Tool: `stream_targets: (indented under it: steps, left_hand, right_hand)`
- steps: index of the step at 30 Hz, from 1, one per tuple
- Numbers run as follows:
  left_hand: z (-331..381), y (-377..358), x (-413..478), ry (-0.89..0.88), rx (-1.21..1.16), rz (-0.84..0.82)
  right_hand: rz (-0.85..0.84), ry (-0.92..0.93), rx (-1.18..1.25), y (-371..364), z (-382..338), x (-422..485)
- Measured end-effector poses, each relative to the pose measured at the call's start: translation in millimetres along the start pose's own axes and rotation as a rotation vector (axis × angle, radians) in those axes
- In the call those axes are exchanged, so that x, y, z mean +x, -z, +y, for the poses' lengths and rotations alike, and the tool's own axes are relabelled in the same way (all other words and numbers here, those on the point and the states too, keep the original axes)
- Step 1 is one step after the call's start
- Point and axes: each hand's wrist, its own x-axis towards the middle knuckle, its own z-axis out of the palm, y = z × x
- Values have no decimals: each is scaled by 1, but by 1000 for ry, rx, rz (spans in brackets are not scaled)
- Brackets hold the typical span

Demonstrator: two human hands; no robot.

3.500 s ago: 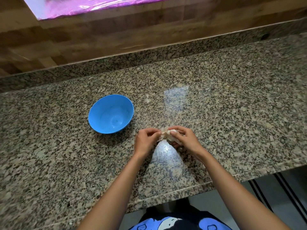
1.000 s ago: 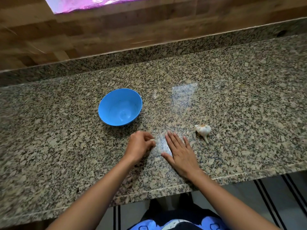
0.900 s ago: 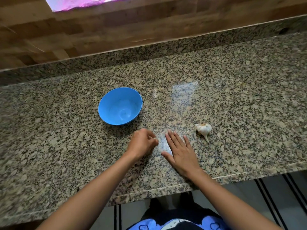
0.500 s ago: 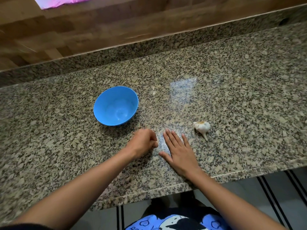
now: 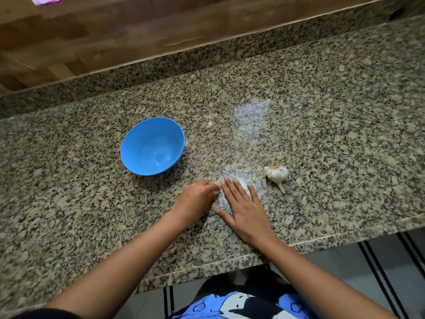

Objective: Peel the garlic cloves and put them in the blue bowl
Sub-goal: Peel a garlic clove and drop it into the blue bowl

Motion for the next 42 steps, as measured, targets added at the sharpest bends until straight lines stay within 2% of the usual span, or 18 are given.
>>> stream_targets:
  steps: [3,9,13,17,20,22,28,33,42]
  left_hand:
    - [0,-3,-5,10,23,-41]
    - [2,-11,-9,78,-11,10]
    - [4,-9,-10,147,-63,-17]
    - [3,2,-12,336,-352,30]
    - [0,10,-9,504,-755,-48]
    - [-3,15,-8,584,-920,-79]
    - [-6,22,2,598,-842,-198]
    - [-10,32,14,696,-911,-308]
    - [-13,31,22,811,-896,-344]
  right_hand:
    - [-3,1,-6,0,1,0]
    - [22,1,-13,0,-1,-1]
    - [28,4,-7,1,-2,-2]
    - [33,11,2,3,-1,-2]
    - [25,11,-1,2,-1,-2]
    - [30,9,5,2,-1,-2]
    - [28,8,-1,4,-2,-2]
    - [21,8,-6,3,-1,-2]
    - [14,6,-4,-1,0,-1]
